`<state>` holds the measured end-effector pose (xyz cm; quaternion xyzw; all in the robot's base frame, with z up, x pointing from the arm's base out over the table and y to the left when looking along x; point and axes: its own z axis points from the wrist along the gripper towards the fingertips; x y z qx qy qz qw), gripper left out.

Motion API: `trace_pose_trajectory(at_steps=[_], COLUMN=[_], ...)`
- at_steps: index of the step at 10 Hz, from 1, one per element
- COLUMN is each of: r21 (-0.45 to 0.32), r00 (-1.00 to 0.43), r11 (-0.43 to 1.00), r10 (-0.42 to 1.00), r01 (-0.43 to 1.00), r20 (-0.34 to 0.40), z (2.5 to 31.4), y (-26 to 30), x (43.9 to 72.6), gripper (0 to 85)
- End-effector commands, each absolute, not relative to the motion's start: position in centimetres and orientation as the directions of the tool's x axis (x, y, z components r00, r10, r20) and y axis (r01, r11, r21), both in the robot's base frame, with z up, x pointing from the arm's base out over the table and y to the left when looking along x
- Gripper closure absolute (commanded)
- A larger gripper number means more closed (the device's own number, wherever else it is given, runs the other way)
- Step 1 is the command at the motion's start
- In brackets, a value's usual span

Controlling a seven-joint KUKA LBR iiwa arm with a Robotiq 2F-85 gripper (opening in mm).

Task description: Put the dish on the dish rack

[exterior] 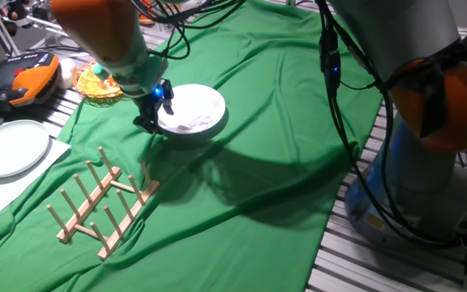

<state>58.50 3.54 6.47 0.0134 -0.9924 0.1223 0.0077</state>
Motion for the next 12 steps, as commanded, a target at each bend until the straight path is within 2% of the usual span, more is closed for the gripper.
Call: trace_pose_trajectory(at_steps=[1,7,11,12], r21=[-0.246,-0.265,-0.277,-0.271], r00=[-1.000,-0.999,-0.996,-0.994], r11=[0.969,0.963,0.958,0.958], r10=[-0.024,-0.050,-0.087,-0.103], r01=[-0.028,-0.043,-0.076,-0.093], r20=[0.016,-0.019,-0.026,-0.023], z=[6.3,4.2,3.9,3.8], y=[3.5,2.9,2.6,2.3], x=[58.5,58.2,58.2,58.2], gripper=[34.0,34.0,34.0,51.0])
